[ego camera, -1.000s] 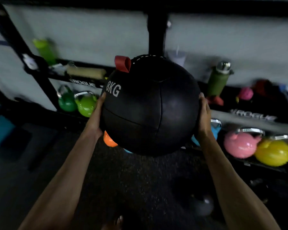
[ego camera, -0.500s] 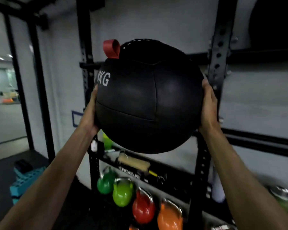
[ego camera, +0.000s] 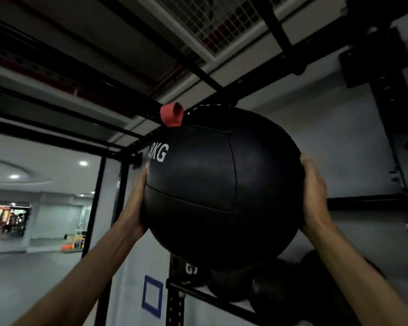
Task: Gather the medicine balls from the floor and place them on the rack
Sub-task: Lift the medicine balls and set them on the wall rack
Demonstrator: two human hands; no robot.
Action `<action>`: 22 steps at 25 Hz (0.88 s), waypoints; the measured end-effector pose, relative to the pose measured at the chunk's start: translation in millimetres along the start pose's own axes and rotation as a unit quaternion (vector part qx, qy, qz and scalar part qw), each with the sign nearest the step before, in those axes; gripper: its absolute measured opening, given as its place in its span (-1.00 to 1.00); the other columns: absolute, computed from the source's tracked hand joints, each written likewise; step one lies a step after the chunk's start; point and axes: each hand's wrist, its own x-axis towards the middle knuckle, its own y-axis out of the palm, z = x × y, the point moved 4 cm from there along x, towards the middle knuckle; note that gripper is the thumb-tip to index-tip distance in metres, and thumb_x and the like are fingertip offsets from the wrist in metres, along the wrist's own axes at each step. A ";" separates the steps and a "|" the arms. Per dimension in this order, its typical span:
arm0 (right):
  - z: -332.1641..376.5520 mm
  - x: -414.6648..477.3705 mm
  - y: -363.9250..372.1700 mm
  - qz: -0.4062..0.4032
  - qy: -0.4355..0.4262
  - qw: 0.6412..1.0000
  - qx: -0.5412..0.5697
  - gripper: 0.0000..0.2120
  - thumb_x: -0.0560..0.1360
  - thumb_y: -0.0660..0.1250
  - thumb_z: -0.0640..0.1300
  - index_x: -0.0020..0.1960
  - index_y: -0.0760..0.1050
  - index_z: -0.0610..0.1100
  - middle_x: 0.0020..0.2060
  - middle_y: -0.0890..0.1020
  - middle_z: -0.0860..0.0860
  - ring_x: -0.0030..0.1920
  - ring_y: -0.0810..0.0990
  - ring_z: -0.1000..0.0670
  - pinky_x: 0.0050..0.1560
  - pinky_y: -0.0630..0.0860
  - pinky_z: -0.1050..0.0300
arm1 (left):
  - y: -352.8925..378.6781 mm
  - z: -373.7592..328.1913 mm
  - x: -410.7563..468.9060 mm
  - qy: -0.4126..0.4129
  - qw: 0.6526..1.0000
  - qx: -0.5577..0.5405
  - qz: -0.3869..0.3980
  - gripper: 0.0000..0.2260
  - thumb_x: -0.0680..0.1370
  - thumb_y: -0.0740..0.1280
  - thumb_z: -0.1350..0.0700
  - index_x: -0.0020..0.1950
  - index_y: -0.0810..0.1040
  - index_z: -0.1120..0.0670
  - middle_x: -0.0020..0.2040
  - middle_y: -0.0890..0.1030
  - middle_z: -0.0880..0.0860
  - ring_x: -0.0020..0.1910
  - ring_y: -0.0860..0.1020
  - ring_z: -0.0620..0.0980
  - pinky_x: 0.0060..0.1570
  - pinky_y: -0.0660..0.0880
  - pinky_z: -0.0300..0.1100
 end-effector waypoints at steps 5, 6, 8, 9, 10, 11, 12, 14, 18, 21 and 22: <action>-38.1 56.8 48.8 0.017 -0.061 0.998 0.023 -0.76 0.55 0.25 0.17 -0.17 0.60 0.11 -0.23 0.65 0.19 -0.13 0.59 0.15 0.06 0.49 0.08 | -28.0 12.1 79.7 0.049 0.999 0.007 0.011 -0.60 0.52 0.22 -0.33 0.11 0.67 -0.13 0.10 0.71 -0.07 0.03 0.68 -0.11 0.00 0.52 -0.15; -49.5 69.2 56.6 0.020 -0.073 0.997 0.034 -0.76 0.55 0.26 0.18 -0.18 0.60 0.12 -0.23 0.64 0.19 -0.12 0.59 0.15 0.07 0.49 0.09 | -33.9 16.7 98.9 0.052 0.999 0.007 0.007 -0.58 0.51 0.24 -0.35 0.15 0.66 -0.13 0.11 0.70 -0.07 0.04 0.68 -0.10 0.03 0.52 -0.13; -71.6 94.0 68.7 0.020 -0.096 0.994 0.051 -0.72 0.55 0.27 0.17 -0.29 0.56 0.15 -0.30 0.58 0.20 -0.18 0.52 0.15 -0.01 0.44 0.08 | -37.6 27.0 137.8 0.061 0.998 0.007 0.012 -0.50 0.50 0.25 -0.37 0.26 0.61 -0.08 0.12 0.70 -0.07 0.09 0.67 -0.08 0.04 0.53 -0.12; -82.2 103.9 73.3 0.018 -0.105 0.993 0.053 -0.69 0.55 0.26 0.17 -0.33 0.54 0.15 -0.32 0.55 0.19 -0.21 0.49 0.13 -0.04 0.41 0.05 | -38.6 33.2 153.5 0.067 0.998 0.005 0.016 -0.49 0.50 0.26 -0.37 0.28 0.60 -0.07 0.11 0.71 -0.08 0.07 0.67 -0.09 0.03 0.54 -0.12; -93.9 114.7 79.2 0.015 -0.116 0.992 0.056 -0.68 0.55 0.26 0.18 -0.34 0.53 0.14 -0.34 0.54 0.18 -0.22 0.48 0.12 -0.06 0.41 0.02 | -39.9 39.5 171.7 0.074 0.997 0.005 0.021 -0.50 0.50 0.26 -0.37 0.26 0.60 -0.08 0.08 0.71 -0.10 0.02 0.69 -0.12 0.01 0.53 -0.13; -105.7 126.5 83.1 0.009 -0.125 0.991 0.052 -0.69 0.55 0.26 0.19 -0.32 0.54 0.13 -0.32 0.55 0.16 -0.22 0.49 0.10 -0.06 0.42 -0.02 | -40.5 47.6 189.2 0.076 0.997 -0.002 0.024 -0.54 0.51 0.26 -0.36 0.22 0.62 -0.09 0.04 0.72 -0.11 -0.05 0.70 -0.15 -0.01 0.53 -0.15; -118.6 137.1 87.3 0.005 -0.129 0.990 0.049 -0.72 0.54 0.26 0.21 -0.26 0.56 0.11 -0.28 0.57 0.13 -0.18 0.52 0.08 -0.03 0.47 -0.04 | -43.1 57.4 207.9 0.075 0.997 -0.015 0.024 -0.59 0.52 0.26 -0.34 0.16 0.62 -0.11 0.00 0.73 -0.12 -0.11 0.70 -0.17 -0.04 0.52 -0.16; -147.6 155.7 96.0 -0.001 -0.128 0.991 0.044 -0.72 0.54 0.25 0.22 -0.14 0.59 0.06 -0.19 0.61 0.09 -0.11 0.57 0.05 0.02 0.52 -0.01 | -49.7 79.6 241.1 0.065 0.997 -0.035 0.025 -0.65 0.52 0.25 -0.32 0.07 0.63 -0.11 -0.05 0.74 -0.11 -0.18 0.70 -0.17 -0.08 0.51 -0.16; -193.3 179.0 109.8 -0.006 -0.142 0.989 0.035 -0.73 0.55 0.26 0.18 -0.07 0.61 0.02 -0.13 0.62 0.04 -0.07 0.58 0.01 0.06 0.52 0.01 | -63.3 126.2 292.1 0.059 0.996 -0.067 0.029 -0.66 0.52 0.26 -0.30 0.06 0.62 -0.10 -0.12 0.74 -0.12 -0.10 0.70 -0.13 -0.07 0.51 -0.14; -231.6 196.9 122.3 -0.019 -0.162 0.987 0.010 -0.73 0.55 0.24 0.17 -0.13 0.58 0.02 -0.17 0.59 0.02 -0.11 0.55 -0.01 0.00 0.50 -0.01 | -76.7 160.7 333.6 0.053 0.994 -0.092 0.031 -0.69 0.52 0.27 -0.30 0.00 0.64 -0.12 -0.10 0.74 -0.12 -0.08 0.69 -0.11 -0.05 0.51 -0.14; -244.5 201.5 128.3 -0.019 -0.165 0.986 0.005 -0.74 0.54 0.24 0.16 -0.18 0.57 0.05 -0.21 0.58 0.04 -0.14 0.53 0.00 -0.04 0.48 -0.01 | -83.5 173.4 348.7 0.052 0.994 -0.094 0.034 -0.68 0.51 0.27 -0.31 -0.01 0.64 -0.11 -0.09 0.74 -0.12 -0.13 0.70 -0.13 -0.02 0.52 -0.12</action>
